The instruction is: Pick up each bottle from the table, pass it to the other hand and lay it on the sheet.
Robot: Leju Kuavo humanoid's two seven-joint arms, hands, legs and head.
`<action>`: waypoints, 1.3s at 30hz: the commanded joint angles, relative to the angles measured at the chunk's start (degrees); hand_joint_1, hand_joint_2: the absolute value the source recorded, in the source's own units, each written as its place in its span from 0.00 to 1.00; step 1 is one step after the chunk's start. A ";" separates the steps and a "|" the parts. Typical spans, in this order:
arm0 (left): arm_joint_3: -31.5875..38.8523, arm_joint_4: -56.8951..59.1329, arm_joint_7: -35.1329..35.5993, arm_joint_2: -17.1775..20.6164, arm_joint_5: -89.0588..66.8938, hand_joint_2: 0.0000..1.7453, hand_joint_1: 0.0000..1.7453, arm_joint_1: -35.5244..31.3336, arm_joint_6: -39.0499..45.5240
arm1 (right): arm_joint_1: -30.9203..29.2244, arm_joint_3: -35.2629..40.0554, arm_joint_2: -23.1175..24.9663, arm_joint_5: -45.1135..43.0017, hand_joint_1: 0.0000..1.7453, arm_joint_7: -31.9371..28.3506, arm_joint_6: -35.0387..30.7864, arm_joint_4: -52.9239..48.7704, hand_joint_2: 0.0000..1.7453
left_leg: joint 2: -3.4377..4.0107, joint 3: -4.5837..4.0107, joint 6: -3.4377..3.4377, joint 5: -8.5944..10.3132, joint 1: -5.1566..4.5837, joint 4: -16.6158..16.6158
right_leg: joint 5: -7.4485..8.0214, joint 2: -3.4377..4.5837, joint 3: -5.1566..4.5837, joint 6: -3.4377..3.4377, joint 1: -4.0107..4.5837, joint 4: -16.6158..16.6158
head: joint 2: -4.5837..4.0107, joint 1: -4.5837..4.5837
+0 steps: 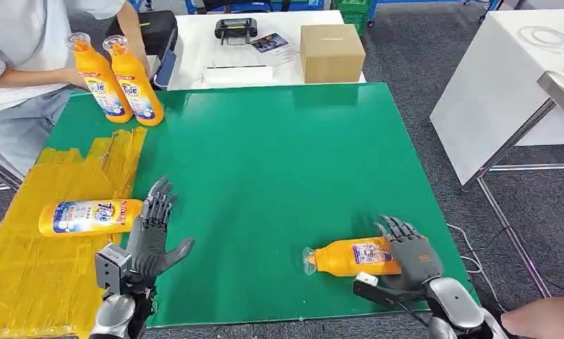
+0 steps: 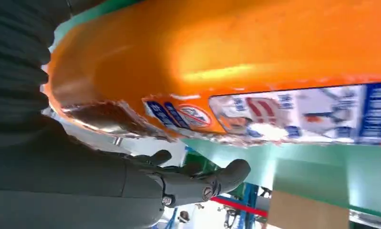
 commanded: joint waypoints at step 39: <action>-0.77 5.56 1.26 0.73 -0.10 1.00 0.00 -3.24 -1.38 | -4.07 -2.39 3.83 -1.63 1.00 -1.92 -2.22 10.52 1.00 | 0.06 0.35 0.06 -0.07 0.09 -0.05 | 0.00 -0.05 0.42 -0.06 0.12 -0.20 | 0.00 -0.02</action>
